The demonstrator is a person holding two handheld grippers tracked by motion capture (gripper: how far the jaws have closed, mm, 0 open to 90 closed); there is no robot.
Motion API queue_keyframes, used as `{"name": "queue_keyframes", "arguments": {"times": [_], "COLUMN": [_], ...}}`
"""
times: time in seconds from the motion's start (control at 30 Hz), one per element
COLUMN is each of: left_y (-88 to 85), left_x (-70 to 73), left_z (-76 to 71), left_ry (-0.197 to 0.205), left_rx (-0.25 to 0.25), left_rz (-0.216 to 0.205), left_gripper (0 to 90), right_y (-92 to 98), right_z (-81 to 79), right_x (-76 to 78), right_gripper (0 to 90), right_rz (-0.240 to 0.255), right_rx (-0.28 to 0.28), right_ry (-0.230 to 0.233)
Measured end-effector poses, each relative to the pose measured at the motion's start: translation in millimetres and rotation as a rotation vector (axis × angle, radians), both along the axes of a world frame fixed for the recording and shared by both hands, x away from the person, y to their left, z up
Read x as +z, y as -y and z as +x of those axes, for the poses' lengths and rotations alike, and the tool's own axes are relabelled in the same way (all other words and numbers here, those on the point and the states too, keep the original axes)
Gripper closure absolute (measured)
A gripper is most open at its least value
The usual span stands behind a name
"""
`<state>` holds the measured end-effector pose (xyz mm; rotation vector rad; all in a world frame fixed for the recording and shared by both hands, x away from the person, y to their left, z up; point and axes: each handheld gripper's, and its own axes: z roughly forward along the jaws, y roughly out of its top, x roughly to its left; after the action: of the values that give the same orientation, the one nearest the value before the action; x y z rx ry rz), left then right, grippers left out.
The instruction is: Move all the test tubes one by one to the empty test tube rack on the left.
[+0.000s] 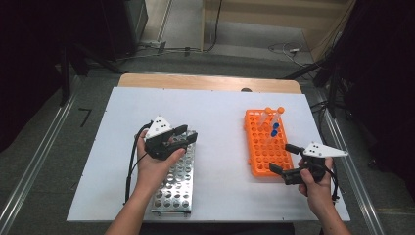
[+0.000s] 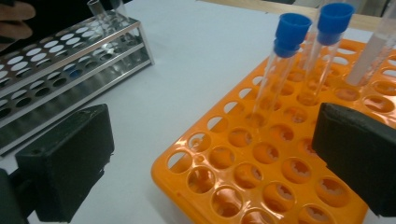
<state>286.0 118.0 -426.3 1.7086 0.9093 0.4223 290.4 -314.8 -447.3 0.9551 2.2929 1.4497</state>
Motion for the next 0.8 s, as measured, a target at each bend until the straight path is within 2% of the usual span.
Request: {"name": "queue_keyframes", "arguments": {"times": [0.07,0.13,0.23,0.27,0.3,0.33,0.43,0.47,0.5,0.53,0.63,0.67,0.7,0.8], "left_y": [-0.3,-0.9,-2.3,-2.4,-2.5,-2.6,-3.3,-3.4,-3.5,-3.5,-2.9,-2.3,-2.1,-2.7], "left_x": [0.2,1.0,1.9,2.1,2.2,2.4,3.5,4.2,4.3,4.3,4.0,3.9,3.8,3.6], "left_z": [-1.1,-3.2,-5.6,-6.2,-6.7,-7.2,-8.4,-9.1,-9.3,-9.3,-9.2,-9.4,-9.6,-9.7], "left_ry": [0.004,0.008,0.009,0.009,0.011,0.011,0.014,0.017,0.019,0.019,0.008,0.009,0.008,0.008], "left_rx": [-0.005,-0.013,-0.023,-0.026,-0.028,-0.031,-0.042,-0.047,-0.049,-0.049,-0.058,-0.058,-0.062,-0.06], "left_rz": [-0.007,-0.021,-0.045,-0.051,-0.056,-0.061,-0.068,-0.073,-0.075,-0.075,-0.083,-0.081,-0.081,-0.078], "left_gripper": [45.2,38.4,29.1,26.5,21.7,21.7,16.6,14.1,12.5,11.1,9.3,8.2,7.7,7.4], "right_y": [0.1,0.3,-1.9,-2.2,-3.8,-3.8,-8.3,-12.2,-13.5,-13.5,-15.7,-16.2,-16.3,-17.7], "right_z": [1.5,5.1,12.6,15.8,22.8,22.8,33.1,39.8,42.7,42.7,52.5,55.6,57.3,59.4], "right_x": [0.7,2.9,6.3,6.5,5.5,5.5,3.2,2.3,2.3,2.3,1.3,0.6,-0.1,-2.9], "right_gripper": [0.0,0.0,0.0,0.0,0.0,0.0,4.5,6.0,10.1,10.1,18.2,25.0,26.8,30.9], "right_rz": [0.003,0.001,-0.047,-0.05,-0.05,-0.05,-0.056,-0.091,-0.098,-0.098,-0.083,-0.061,-0.048,-0.053], "right_rx": [-0.005,-0.019,-0.055,-0.061,-0.07,-0.07,-0.047,-0.017,-0.009,-0.009,0.018,0.034,0.053,0.046], "right_ry": [0.001,-0.002,-0.01,-0.018,-0.045,-0.045,-0.082,-0.101,-0.111,-0.111,-0.146,-0.158,-0.169,-0.185]}}
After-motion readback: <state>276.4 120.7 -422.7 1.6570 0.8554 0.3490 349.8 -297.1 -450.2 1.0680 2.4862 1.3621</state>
